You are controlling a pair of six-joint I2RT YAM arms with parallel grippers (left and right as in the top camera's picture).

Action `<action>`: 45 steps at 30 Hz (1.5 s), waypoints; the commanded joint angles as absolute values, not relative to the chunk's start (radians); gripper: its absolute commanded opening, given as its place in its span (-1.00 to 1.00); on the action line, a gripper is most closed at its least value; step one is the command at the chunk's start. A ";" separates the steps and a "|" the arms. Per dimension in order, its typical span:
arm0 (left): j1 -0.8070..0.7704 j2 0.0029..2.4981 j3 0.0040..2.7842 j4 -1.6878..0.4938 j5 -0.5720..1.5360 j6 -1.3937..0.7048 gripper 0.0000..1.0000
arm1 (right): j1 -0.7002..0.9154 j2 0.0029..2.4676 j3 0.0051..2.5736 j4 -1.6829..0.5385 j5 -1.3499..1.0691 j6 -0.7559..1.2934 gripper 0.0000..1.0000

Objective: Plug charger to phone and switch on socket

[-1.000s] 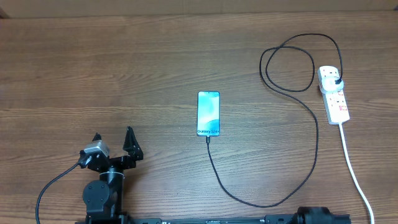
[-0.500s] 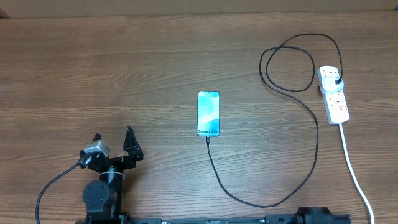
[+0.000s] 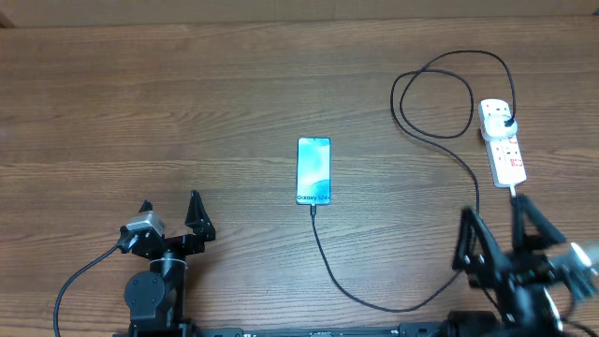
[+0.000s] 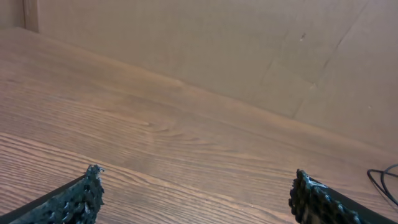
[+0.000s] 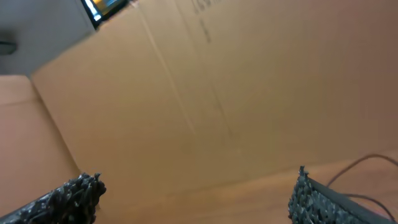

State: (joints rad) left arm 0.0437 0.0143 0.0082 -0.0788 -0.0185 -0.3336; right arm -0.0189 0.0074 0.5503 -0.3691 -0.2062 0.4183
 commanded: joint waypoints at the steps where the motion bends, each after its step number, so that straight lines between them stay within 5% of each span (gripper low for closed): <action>1: 0.045 0.012 0.005 -0.077 -0.017 -0.311 0.99 | -0.022 0.006 0.448 -0.313 -0.212 0.422 1.00; 28: 0.045 0.012 0.005 -0.077 -0.017 -0.311 1.00 | -0.022 0.007 0.352 -0.281 -0.105 0.417 1.00; 45: 0.045 0.012 0.005 -0.077 -0.017 -0.311 1.00 | -0.023 0.006 0.131 0.049 -0.017 0.417 1.00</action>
